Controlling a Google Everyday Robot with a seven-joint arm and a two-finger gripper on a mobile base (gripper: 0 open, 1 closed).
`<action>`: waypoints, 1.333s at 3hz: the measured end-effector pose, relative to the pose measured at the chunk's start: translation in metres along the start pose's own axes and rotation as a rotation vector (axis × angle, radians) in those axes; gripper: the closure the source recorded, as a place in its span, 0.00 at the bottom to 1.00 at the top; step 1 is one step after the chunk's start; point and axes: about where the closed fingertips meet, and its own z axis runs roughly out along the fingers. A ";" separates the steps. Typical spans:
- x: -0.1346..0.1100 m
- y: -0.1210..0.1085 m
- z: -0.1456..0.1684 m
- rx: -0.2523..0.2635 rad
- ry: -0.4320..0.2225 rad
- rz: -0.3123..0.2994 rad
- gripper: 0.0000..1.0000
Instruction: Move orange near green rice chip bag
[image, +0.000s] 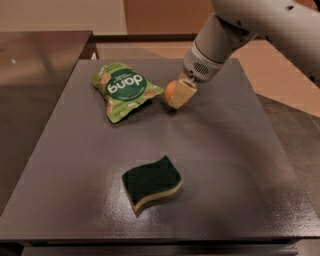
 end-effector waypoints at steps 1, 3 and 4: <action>-0.006 -0.002 0.010 -0.006 0.012 0.002 0.59; -0.009 0.000 0.024 -0.018 0.035 -0.003 0.12; -0.009 0.001 0.026 -0.020 0.036 -0.004 0.00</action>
Offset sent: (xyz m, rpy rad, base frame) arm 0.0119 0.0183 -0.0138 -0.0268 0.0199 0.0029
